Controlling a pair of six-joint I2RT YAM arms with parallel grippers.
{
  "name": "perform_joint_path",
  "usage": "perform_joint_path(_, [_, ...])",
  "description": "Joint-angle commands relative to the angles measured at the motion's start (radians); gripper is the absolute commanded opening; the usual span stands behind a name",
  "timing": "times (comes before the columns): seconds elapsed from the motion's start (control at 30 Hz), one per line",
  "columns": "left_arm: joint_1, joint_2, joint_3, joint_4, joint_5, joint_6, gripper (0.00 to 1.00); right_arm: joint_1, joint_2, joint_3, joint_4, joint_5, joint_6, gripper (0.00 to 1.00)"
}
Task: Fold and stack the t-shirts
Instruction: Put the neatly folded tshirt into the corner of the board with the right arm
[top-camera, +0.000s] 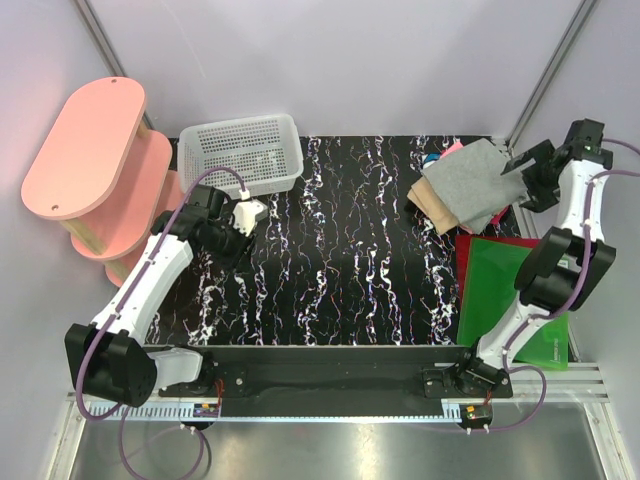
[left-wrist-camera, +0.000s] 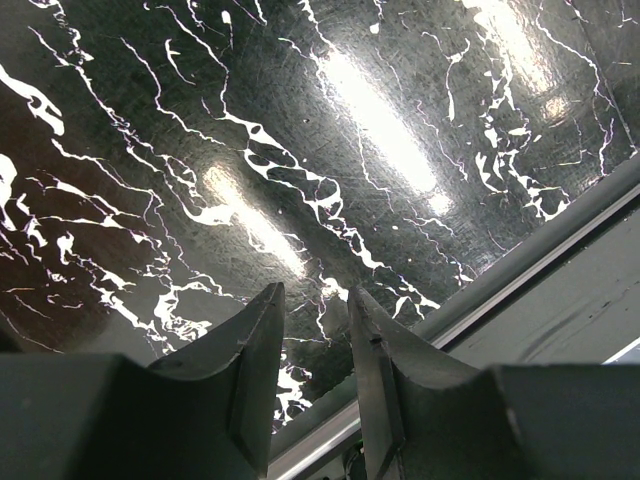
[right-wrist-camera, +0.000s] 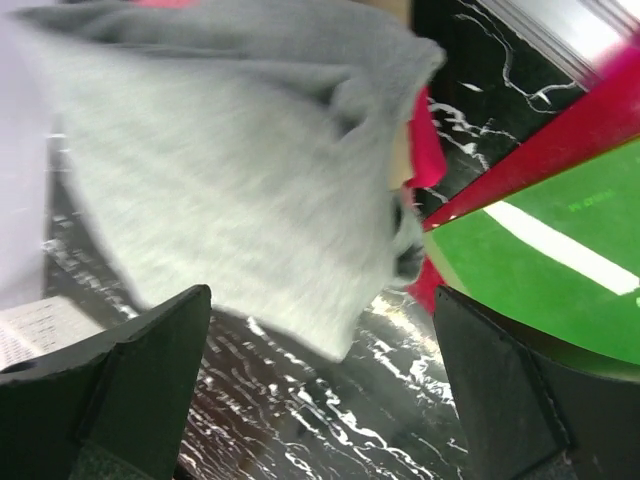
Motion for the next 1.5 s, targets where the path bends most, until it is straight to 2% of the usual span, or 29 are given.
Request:
perform_joint_path(0.0, [0.005,-0.029,-0.004,0.019,0.042,0.003,0.37,-0.003,-0.145,0.091,-0.020,-0.092,0.012,1.00])
perform_joint_path(0.1, [0.005,-0.024,0.010,0.017,0.048,-0.003,0.37,0.000,-0.131,0.088,0.068,-0.290,0.070,1.00])
perform_joint_path(0.2, [0.005,-0.012,0.022,0.017,0.045,-0.009,0.37,0.030,-0.061,0.108,0.161,-0.387,0.113,1.00])
perform_joint_path(0.47, [0.022,0.028,0.036,0.026,0.044,-0.014,0.38,0.093,0.315,0.345,0.232,-0.448,0.116,1.00])
perform_joint_path(0.6, [0.036,0.059,0.048,0.031,0.051,-0.014,0.38,0.099,0.509,0.448,0.181,-0.394,0.076,1.00])
perform_joint_path(0.7, [0.045,0.083,0.056,0.032,0.067,-0.013,0.38,0.101,0.586,0.481,0.135,-0.347,0.035,1.00])
perform_joint_path(0.9, [0.053,0.113,0.050,0.040,0.087,-0.011,0.38,0.127,0.530,0.496,0.118,-0.339,0.016,1.00])
perform_joint_path(1.07, [0.053,0.108,0.056,0.040,0.101,-0.017,0.38,0.159,0.450,0.624,0.108,-0.365,0.038,1.00])
perform_joint_path(1.23, [0.053,0.096,0.058,0.039,0.099,-0.022,0.38,0.184,0.494,0.744,0.098,-0.421,0.081,1.00])
perform_joint_path(1.47, [0.053,0.082,0.050,0.036,0.087,-0.025,0.38,0.193,0.583,0.686,0.097,-0.408,0.061,1.00])
